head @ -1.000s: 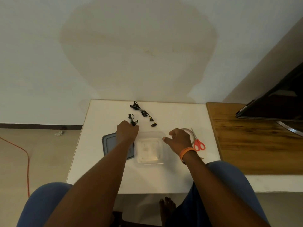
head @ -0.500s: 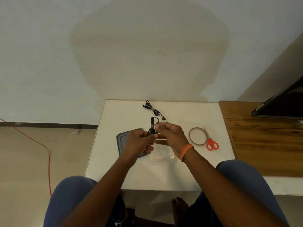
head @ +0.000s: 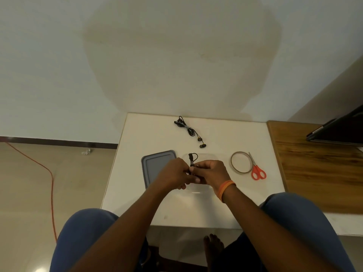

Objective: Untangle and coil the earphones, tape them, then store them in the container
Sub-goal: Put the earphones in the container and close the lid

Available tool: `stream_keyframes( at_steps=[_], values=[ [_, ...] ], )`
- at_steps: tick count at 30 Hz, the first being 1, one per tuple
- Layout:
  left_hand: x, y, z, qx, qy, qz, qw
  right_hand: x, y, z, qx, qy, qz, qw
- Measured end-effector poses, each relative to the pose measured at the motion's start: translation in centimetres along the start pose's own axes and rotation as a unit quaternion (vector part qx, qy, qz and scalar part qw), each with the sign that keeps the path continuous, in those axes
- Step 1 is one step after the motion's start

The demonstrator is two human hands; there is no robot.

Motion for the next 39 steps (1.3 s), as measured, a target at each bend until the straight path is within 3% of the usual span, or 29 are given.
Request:
stream_keyframes(
  at_steps=[3,6,8,13,20,26,29,33,39],
  values=[
    [-0.4,-0.4,0.3,-0.034,-0.007,0.000,0.999,0.3,-0.7,0.2,0.041,-0.031,-0.085,0.995],
    [-1.4,-2.4,0.7,0.113,-0.035,-0.013,0.993,0.2,-0.6,0.2,0.052,-0.086,-0.192,0.976],
    [-2.1,-2.8,1.1,0.169,-0.054,0.000,0.984,0.4,0.0,0.2,0.049,-0.113,-0.280,0.952],
    [-2.5,-1.0,1.8,0.139,-0.066,0.024,0.988,1.7,1.1,0.6,0.028,-0.114,-0.367,0.923],
    [-3.2,-1.2,2.6,0.120,-0.076,0.002,0.990,1.2,0.2,1.7,-0.011,-0.065,-0.390,0.919],
    [-3.1,-1.6,2.9,0.127,-0.086,0.001,0.988,-3.9,-2.8,2.5,0.136,-0.151,-0.207,0.957],
    [-2.9,-1.7,2.8,0.148,-0.086,0.013,0.985,-4.6,-2.9,4.3,0.197,-0.177,-0.272,0.925],
    [-2.2,-1.5,2.8,0.146,-0.067,0.022,0.987,-4.7,-0.7,6.7,0.183,-0.185,-0.372,0.891],
    [-2.0,-1.6,3.1,0.142,-0.060,0.018,0.988,-8.1,0.5,9.8,0.222,-0.195,-0.400,0.867]
  ],
)
Point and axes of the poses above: each hand's wrist, its own z-axis towards the middle knuckle, its own y-axis out of the palm, x = y × z, the point moved 5 cm from there along z, towards the middle knuckle, and after that the axes turned 5 degrees about z, right-handed, at the moved point
